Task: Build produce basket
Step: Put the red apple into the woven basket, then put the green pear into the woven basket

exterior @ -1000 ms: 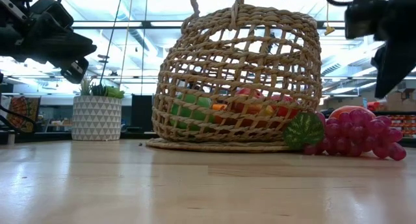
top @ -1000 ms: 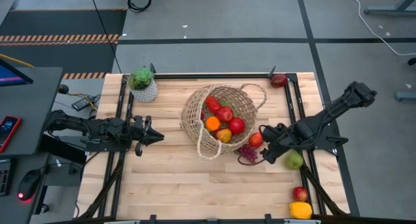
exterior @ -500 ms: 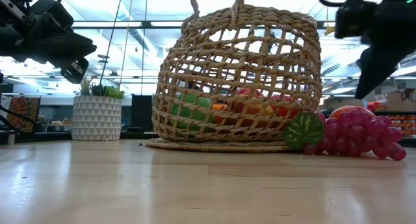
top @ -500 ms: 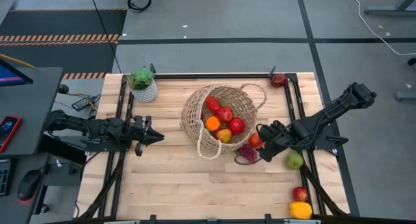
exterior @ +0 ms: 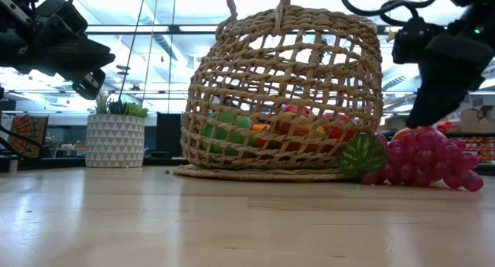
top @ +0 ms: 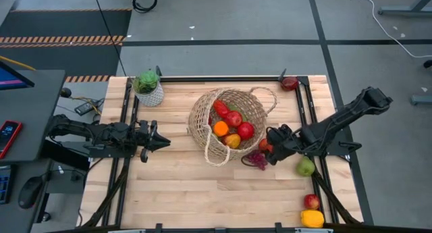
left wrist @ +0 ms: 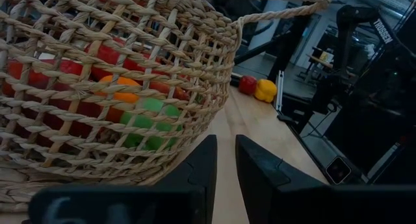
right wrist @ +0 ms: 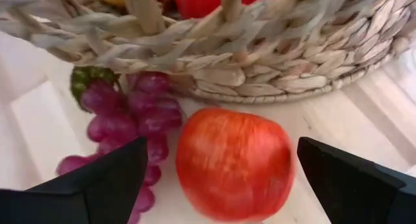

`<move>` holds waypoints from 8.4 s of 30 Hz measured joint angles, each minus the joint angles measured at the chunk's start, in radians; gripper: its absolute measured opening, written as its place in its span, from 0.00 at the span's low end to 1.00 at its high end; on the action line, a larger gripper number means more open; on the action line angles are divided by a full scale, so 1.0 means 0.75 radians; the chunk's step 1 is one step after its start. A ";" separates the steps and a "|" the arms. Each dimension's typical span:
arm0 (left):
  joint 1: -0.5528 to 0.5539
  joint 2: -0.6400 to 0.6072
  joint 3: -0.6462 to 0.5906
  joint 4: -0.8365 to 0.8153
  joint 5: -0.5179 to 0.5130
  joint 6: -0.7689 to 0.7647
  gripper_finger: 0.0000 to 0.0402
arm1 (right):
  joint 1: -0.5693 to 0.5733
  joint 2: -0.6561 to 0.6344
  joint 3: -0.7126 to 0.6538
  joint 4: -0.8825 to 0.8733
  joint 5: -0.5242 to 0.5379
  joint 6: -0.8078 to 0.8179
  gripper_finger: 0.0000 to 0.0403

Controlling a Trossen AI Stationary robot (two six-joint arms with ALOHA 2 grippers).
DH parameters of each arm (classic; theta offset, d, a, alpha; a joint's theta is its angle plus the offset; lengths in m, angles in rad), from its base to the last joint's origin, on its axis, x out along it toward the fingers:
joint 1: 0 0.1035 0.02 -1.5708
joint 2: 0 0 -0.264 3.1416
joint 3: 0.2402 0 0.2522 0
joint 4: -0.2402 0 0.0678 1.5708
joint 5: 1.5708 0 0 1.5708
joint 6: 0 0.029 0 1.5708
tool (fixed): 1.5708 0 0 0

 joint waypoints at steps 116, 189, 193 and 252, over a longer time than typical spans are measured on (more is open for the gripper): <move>0.000 0.000 0.000 0.000 0.000 0.000 0.15 | -0.023 -0.003 -0.033 1.949 0.406 -0.548 0.88; 0.000 0.000 0.000 0.000 0.000 0.000 0.15 | -0.393 0.576 1.254 -0.526 -0.030 -1.766 0.89; 0.000 0.000 0.000 0.000 0.000 -0.001 0.15 | -0.418 0.576 1.254 -0.519 -0.083 -1.854 0.89; 0.000 0.000 0.000 0.001 0.000 0.000 0.15 | -0.570 0.580 1.389 -0.307 -0.153 -1.797 0.99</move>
